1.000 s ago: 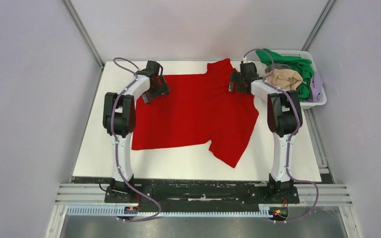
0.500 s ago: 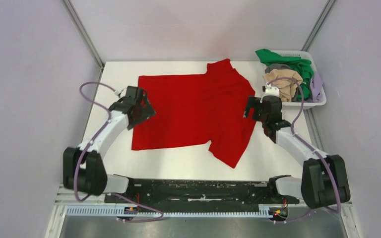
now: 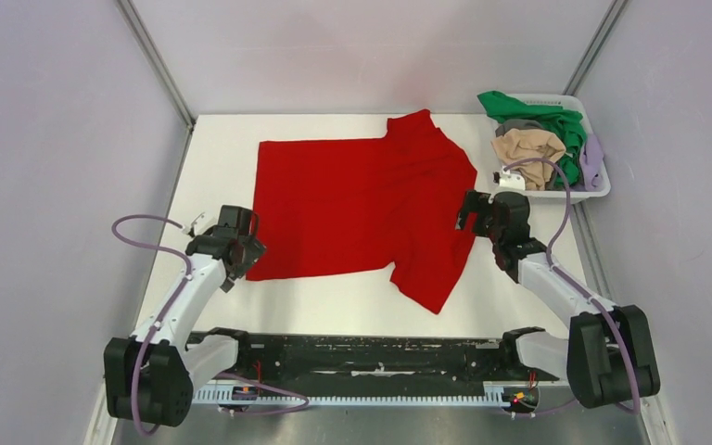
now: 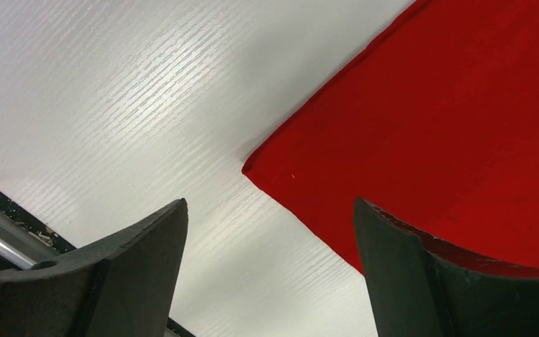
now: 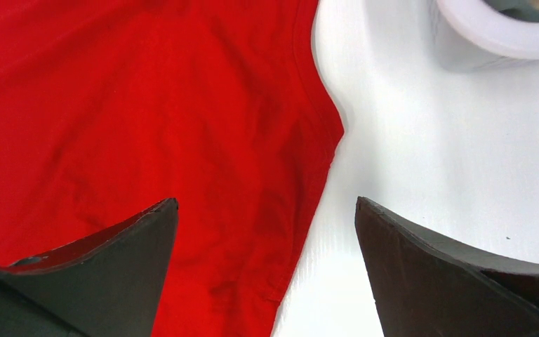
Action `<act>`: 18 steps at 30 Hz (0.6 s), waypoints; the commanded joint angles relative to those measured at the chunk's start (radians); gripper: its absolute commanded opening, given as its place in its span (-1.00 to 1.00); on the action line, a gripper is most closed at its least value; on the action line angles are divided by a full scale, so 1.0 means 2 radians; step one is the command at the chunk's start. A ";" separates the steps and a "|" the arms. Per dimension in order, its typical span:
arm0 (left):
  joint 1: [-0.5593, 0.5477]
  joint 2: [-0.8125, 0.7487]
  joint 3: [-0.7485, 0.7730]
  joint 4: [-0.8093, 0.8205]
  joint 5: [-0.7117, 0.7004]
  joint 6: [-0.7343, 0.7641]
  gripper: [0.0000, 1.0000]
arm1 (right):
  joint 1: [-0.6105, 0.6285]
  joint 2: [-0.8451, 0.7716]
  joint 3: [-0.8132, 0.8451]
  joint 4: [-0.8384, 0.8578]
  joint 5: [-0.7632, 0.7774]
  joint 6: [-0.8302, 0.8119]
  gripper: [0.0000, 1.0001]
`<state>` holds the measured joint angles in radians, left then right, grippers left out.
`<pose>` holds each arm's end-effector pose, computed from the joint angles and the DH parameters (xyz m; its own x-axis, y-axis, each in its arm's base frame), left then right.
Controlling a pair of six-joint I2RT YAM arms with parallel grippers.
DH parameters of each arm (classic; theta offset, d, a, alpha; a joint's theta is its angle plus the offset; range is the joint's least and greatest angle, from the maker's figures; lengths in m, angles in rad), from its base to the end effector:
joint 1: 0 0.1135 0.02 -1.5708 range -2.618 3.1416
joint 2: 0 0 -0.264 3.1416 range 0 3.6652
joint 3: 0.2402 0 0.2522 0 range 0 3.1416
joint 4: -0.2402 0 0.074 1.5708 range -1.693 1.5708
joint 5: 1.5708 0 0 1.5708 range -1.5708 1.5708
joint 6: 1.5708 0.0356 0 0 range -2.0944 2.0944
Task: Fold and stack the t-shirts
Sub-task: Grab the side of the flattened tshirt closest away from the robot with both arms
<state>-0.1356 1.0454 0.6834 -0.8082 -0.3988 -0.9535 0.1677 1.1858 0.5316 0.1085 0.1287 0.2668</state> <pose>0.1798 -0.0106 0.2129 -0.5074 -0.6892 -0.5173 -0.7587 0.6419 -0.1110 0.2425 0.0364 0.2000 -0.5087 0.1791 -0.8421 0.0796 0.9837 0.1611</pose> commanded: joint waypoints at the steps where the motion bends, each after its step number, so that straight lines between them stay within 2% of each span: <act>1: 0.014 0.018 -0.014 0.030 0.001 -0.036 0.74 | 0.000 -0.032 -0.015 0.031 0.023 -0.003 0.96; 7: 0.048 0.068 -0.036 0.106 0.047 -0.030 0.55 | 0.000 -0.048 -0.025 0.046 0.025 -0.009 0.96; 10: 0.057 0.091 -0.052 0.145 0.067 -0.028 0.52 | 0.000 -0.045 -0.025 0.045 0.027 -0.009 0.96; 18: 0.067 0.134 -0.066 0.171 0.079 -0.031 0.26 | 0.000 -0.039 -0.025 0.046 0.031 -0.009 0.97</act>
<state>-0.0063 1.2514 0.5884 -0.5522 -0.2836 -0.9756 0.1677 1.1080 0.4839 0.1642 0.1650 0.2607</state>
